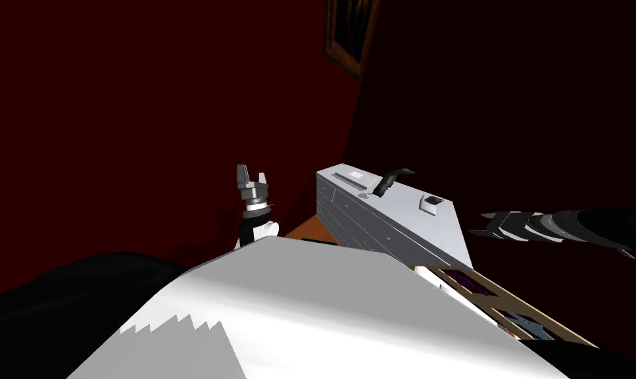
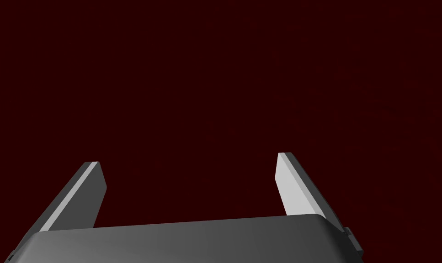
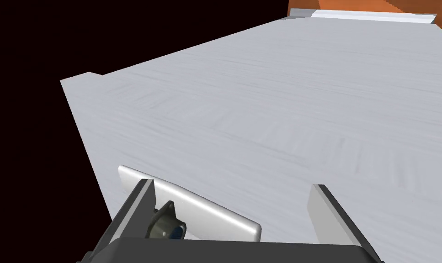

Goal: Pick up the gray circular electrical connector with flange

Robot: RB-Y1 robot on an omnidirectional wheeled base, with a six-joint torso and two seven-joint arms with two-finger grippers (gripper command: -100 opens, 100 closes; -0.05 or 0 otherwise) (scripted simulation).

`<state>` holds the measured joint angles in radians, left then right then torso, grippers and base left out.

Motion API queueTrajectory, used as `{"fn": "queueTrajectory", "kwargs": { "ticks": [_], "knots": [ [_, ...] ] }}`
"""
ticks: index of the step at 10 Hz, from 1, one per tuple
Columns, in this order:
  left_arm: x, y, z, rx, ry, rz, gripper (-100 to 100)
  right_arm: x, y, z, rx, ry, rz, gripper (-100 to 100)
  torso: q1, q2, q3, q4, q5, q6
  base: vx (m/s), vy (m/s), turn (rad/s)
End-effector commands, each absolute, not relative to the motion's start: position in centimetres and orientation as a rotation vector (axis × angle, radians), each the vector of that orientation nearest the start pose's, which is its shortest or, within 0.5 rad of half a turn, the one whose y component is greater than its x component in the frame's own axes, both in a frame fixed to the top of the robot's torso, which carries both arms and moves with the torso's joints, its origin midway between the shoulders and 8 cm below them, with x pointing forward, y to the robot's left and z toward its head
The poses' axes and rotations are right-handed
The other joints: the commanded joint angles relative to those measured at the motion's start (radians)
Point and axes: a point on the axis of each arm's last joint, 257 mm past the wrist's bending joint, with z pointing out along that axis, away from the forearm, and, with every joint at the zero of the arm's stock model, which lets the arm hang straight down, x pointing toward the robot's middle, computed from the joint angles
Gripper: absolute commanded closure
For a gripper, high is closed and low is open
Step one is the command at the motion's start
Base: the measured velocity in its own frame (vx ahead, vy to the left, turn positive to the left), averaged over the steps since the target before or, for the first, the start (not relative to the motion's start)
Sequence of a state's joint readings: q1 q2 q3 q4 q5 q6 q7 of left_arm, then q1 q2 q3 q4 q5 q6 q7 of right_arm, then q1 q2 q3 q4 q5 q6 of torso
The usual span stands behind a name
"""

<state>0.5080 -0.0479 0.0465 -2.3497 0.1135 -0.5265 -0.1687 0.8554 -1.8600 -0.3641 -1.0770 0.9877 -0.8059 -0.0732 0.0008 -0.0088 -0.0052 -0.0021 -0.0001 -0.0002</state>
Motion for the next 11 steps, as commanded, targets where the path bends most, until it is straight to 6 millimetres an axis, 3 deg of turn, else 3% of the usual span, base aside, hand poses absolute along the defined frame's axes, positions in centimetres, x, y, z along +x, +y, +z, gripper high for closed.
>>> {"fn": "queueTrajectory", "kwargs": {
  "ticks": [1, 7, 8, 9, 10, 11],
  "knots": [
    [31.7, 31.0, 5.7, -0.626, 0.483, -1.18, 0, 29.9, -74.8, -10.7, -1.1, 2.614, -0.658, -100, 0.0, 0.0, 0.0, 0.0, 0.0, 0.0, 0.152, 0.001, 0.223],
    [31.6, 31.0, 5.7, -0.626, 0.483, -1.179, 0, 26.9, -76.4, -10.7, -1.169, 2.779, -0.673, -100, 0.0, 0.0, 0.0, 0.0, 0.0, 0.001, 0.126, -0.011, 0.148],
    [31.6, 31.0, 5.7, -0.626, 0.483, -1.179, 0, 27.3, -76.4, -10.5, -1.169, 2.763, -0.68, -100, 0.0, 0.003, 0.001, 0.001, 0.0, 0.002, 0.03, -0.002, 0.007],
    [31.6, 31.0, 5.7, -0.626, 0.483, -1.179, 0, 27.2, -76.4, -10.5, -1.168, 2.766, -0.677, 0, 0.0, 0.006, 0.003, 0.002, 0.0, 0.002, 0.008, 0.0, 0.001],
    [31.7, 31.0, 5.7, -0.626, 0.483, -1.179, 0, 26.2, -77.0, -10.7, -1.127, 2.789, -0.678, -100, 0.0, 0.008, 0.005, 0.002, 0.0, 0.002, -0.032, -0.013, 0.214],
    [31.7, 31.0, 5.7, -0.626, 0.483, -1.18, 0, 25.2, -77.6, -11.0, -1.085, 2.812, -0.679, -100, 0.0, 0.011, 0.006, 0.003, 0.0, 0.001, -0.105, -0.045, 0.363]
  ]
}}
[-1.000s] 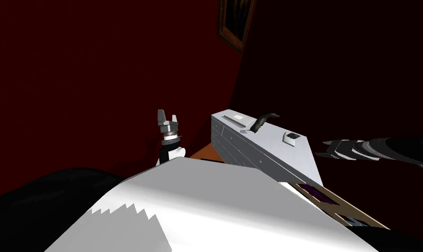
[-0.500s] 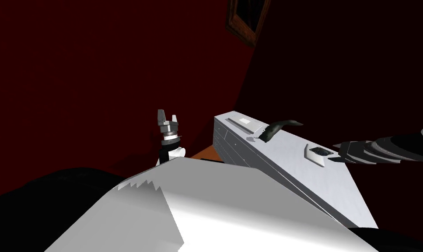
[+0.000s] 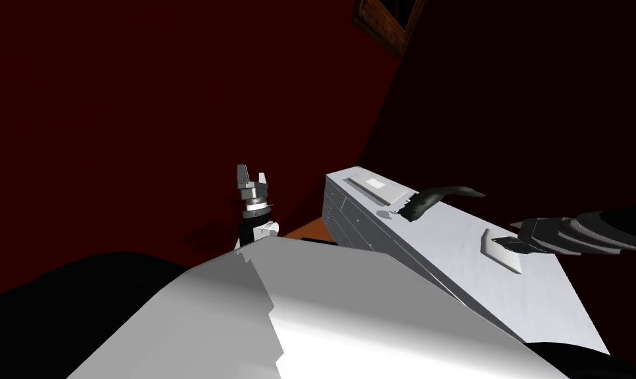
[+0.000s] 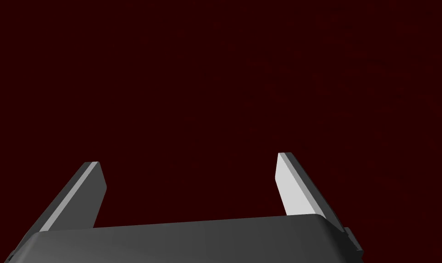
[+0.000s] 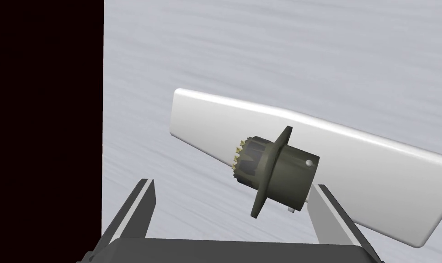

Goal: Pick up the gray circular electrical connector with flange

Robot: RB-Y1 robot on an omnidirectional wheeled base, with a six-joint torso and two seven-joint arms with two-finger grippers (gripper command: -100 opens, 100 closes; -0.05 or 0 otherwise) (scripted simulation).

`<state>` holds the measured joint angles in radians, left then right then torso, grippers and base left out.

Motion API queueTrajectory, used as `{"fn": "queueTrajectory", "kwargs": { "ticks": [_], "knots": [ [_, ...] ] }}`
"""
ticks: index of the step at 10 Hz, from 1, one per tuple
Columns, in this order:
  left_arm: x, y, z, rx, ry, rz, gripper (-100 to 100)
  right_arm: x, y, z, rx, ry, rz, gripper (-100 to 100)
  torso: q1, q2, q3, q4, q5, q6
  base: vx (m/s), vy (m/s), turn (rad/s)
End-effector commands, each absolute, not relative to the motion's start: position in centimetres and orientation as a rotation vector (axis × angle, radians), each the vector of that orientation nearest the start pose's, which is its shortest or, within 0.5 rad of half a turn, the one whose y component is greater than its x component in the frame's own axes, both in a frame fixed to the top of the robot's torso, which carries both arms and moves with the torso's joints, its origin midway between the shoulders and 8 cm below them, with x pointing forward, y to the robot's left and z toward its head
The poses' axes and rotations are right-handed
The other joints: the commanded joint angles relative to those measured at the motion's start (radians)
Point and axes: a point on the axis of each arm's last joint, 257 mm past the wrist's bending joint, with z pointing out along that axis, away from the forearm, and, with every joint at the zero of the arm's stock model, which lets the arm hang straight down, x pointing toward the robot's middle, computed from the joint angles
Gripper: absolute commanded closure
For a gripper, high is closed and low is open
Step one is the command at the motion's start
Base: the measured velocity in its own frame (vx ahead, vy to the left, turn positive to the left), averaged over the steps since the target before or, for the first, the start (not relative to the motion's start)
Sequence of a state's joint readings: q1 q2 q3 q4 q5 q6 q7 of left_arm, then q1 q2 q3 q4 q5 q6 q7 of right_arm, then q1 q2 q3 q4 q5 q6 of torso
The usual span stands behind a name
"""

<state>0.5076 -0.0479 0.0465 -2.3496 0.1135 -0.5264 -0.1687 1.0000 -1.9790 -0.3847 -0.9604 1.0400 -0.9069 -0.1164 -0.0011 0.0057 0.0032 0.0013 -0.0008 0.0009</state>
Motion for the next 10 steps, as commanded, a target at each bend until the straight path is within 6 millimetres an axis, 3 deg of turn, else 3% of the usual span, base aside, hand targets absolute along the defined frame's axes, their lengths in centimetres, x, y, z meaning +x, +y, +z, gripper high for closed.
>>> {"fn": "queueTrajectory", "kwargs": {
  "ticks": [1, 3, 5, 8, 10],
  "knots": [
    [31.7, 31.0, 5.7, -0.626, 0.483, -1.18, 0, 24.2, -78.2, -11.3, -1.044, 2.835, -0.68, -100, 0.0, 0.0, 0.0, 0.0, 0.0, 0.0, -0.162, -0.053, 0.298],
    [31.7, 31.0, 5.7, -0.626, 0.483, -1.18, 0, 22.1, -79.3, -11.7, -0.959, 2.878, -0.684, -100, -0.003, 0.004, 0.002, 0.001, -0.002, 0.0, -0.139, -0.026, 0.296],
    [31.7, 31.0, 5.7, -0.626, 0.483, -1.18, 0, 22.1, -79.3, -11.7, -0.959, 2.878, -0.684, -100, -0.002, 0.001, 0.001, 0.001, -0.002, 0.001, -0.059, -0.014, 0.049],
    [31.7, 31.0, 5.7, -0.626, 0.483, -1.18, 0, 18.9, -80.8, -12.4, -0.831, 2.938, -0.692, -100, -0.002, -0.001, -0.001, 0.0, -0.001, 0.0, -0.094, -0.015, 0.282],
    [31.7, 31.0, 5.7, -0.626, 0.483, -1.179, 0, 18.6, -81.1, -12.3, -0.851, 2.948, -0.707, -100, -0.003, 0.001, 0.001, 0.001, -0.002, 0.002, -0.064, -0.011, 0.041]
  ]
}}
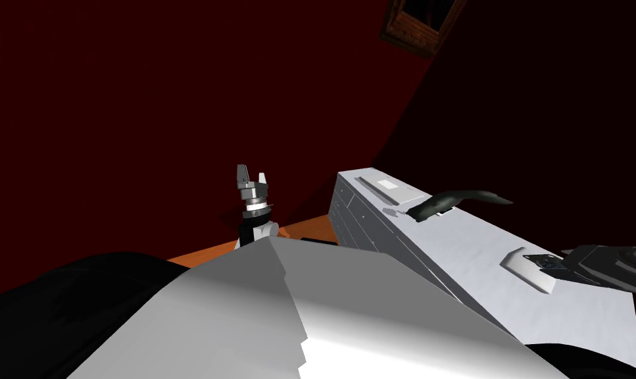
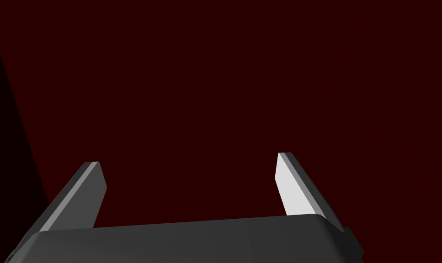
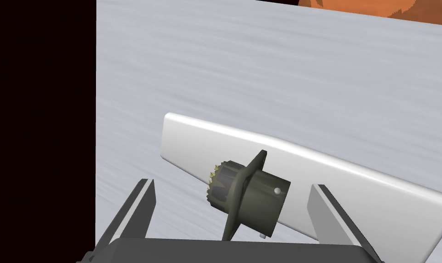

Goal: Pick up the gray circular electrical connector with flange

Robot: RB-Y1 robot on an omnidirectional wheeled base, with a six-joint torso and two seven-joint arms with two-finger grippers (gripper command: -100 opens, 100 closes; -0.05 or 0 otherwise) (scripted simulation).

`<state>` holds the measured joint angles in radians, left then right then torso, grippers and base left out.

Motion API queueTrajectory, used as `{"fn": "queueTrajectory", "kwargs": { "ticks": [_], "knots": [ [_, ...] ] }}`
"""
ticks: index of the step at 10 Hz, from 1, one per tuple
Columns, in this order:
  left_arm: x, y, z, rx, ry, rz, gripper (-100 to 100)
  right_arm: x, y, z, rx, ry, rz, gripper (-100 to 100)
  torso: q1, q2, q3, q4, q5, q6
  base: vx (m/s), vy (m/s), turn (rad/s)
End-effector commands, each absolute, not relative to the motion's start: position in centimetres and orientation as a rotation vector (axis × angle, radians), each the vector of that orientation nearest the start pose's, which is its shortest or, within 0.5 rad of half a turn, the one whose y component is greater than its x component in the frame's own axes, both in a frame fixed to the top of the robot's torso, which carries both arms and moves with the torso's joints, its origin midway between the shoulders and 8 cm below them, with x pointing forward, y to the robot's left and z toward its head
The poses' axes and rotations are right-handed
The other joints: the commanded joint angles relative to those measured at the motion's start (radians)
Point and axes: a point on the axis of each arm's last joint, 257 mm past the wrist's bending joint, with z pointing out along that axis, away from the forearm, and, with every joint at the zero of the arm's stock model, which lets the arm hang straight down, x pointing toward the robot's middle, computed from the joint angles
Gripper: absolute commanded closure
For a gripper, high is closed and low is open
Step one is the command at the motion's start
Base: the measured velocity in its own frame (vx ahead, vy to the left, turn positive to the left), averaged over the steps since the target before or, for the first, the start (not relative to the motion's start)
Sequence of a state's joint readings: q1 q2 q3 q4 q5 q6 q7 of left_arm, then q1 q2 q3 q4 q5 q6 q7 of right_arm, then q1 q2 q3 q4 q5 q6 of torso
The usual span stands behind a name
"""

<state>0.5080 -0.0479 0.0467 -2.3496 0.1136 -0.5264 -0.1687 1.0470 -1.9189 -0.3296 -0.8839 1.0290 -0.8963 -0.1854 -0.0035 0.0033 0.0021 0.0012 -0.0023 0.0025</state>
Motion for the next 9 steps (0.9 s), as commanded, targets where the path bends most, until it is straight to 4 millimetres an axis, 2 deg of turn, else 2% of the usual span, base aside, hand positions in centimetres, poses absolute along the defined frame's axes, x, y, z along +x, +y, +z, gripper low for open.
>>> {"fn": "queueTrajectory", "kwargs": {
  "ticks": [1, 3, 4, 5, 9],
  "knots": [
    [31.7, 31.0, 5.7, -0.626, 0.483, -1.179, 0, 18.9, -80.8, -12.4, -0.831, 2.938, -0.692, -100, 0.0, 0.0, 0.0, 0.0, 0.0, 0.0, 0.007, 0.0, -0.016],
    [31.7, 31.0, 5.7, -0.626, 0.483, -1.18, 0, 16.7, -81.8, -12.7, -0.745, 2.975, -0.699, -100, 0.001, -0.002, -0.001, -0.001, 0.0, -0.001, -0.066, -0.003, 0.265],
    [31.7, 31.0, 5.7, -0.626, 0.483, -1.18, 0, 17.3, -81.5, -12.5, -0.774, 2.964, -0.696, -100, 0.0, 0.001, 0.0, 0.0, 0.0, -0.001, -0.045, -0.007, 0.065],
    [31.7, 31.0, 5.7, -0.626, 0.483, -1.179, 0, 17.2, -81.5, -12.5, -0.768, 2.966, -0.697, 100, 0.0, -0.001, 0.0, 0.0, 0.0, 0.0, -0.006, 0.0, -0.014],
    [31.7, 31.0, 5.7, -0.626, 0.483, -1.179, 0, 17.3, -81.5, -12.5, -0.77, 2.965, -0.696, 100, 0.0, -0.004, -0.002, -0.001, 0.0, 0.0, 0.0, 0.0, 0.0]
  ]
}}
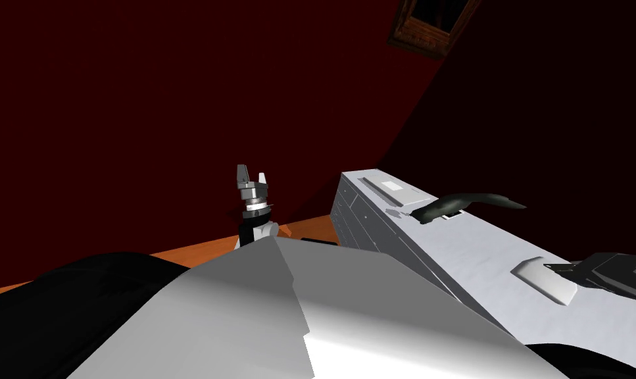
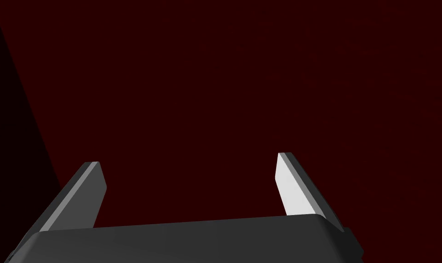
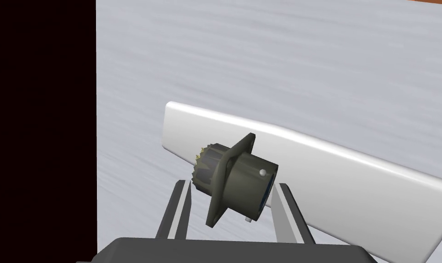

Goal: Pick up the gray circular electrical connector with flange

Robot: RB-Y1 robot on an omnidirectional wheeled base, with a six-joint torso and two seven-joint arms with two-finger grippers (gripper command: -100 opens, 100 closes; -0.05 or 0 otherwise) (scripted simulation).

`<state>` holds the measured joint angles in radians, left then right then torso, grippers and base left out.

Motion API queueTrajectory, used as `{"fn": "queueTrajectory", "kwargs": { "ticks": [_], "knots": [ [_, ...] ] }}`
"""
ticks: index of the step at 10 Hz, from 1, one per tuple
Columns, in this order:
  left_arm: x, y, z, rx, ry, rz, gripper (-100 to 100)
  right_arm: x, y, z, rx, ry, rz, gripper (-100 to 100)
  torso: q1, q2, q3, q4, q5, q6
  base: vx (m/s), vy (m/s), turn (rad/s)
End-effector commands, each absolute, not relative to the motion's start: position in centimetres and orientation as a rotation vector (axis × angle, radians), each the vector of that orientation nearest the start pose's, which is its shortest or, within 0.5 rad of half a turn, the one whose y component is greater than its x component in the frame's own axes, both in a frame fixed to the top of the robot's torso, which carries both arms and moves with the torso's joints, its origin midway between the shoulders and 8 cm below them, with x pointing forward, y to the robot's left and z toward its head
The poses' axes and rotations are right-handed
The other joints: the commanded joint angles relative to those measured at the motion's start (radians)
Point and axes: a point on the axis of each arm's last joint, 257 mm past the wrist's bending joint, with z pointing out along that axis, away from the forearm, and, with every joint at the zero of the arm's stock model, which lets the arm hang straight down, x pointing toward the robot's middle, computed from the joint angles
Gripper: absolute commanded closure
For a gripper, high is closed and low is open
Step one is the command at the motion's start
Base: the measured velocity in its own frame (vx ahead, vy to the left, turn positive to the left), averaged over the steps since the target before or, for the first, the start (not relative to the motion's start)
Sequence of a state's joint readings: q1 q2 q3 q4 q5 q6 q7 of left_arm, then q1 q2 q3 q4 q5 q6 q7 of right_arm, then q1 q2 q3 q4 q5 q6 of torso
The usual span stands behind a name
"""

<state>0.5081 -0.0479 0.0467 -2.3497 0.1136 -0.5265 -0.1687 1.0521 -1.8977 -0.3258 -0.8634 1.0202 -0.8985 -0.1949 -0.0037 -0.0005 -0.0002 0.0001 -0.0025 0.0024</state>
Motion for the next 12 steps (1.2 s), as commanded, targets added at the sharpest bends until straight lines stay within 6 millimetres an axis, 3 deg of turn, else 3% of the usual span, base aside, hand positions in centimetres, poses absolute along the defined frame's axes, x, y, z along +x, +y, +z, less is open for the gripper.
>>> {"fn": "queueTrajectory", "kwargs": {
  "ticks": [1, 2, 3, 7, 9, 12],
  "knots": [
    [31.7, 31.0, 5.7, -0.626, 0.483, -1.179, 0, 17.2, -81.5, -12.5, -0.769, 2.966, -0.696, 0, 0.0, 0.0, 0.0, 0.0, 0.0, 0.0, 0.0, 0.0, 0.0],
    [31.7, 31.0, 5.7, -0.626, 0.483, -1.179, 0, 16.7, -81.8, -12.7, -0.745, 2.975, -0.699, 100, 0.0, 0.0, 0.0, 0.0, 0.0, 0.0, -0.021, -0.002, 0.033],
    [31.7, 31.0, 5.7, -0.626, 0.483, -1.179, 0, 16.7, -81.8, -12.7, -0.745, 2.975, -0.699, 100, 0.0, 0.001, 0.001, 0.0, 0.0, 0.0, -0.025, -0.002, 0.016],
    [31.6, 31.0, 5.7, -0.626, 0.483, -1.179, 0, 21.1, -79.8, -12.0, -0.917, 2.898, -0.686, 100, 0.002, -0.006, -0.003, -0.001, 0.001, 0.002, 0.115, 0.007, -0.307],
    [31.6, 31.0, 5.7, -0.626, 0.483, -1.179, 0, 21.1, -79.8, -12.0, -0.917, 2.898, -0.686, 100, 0.001, -0.008, -0.005, -0.002, 0.0, -0.002, 0.059, 0.012, -0.018],
    [31.6, 31.0, 5.7, -0.626, 0.483, -1.179, 0, 23.2, -78.7, -11.5, -1.002, 2.857, -0.682, 100, 0.001, -0.003, -0.002, -0.001, 0.001, 0.0, 0.054, 0.016, -0.167]
  ]
}}
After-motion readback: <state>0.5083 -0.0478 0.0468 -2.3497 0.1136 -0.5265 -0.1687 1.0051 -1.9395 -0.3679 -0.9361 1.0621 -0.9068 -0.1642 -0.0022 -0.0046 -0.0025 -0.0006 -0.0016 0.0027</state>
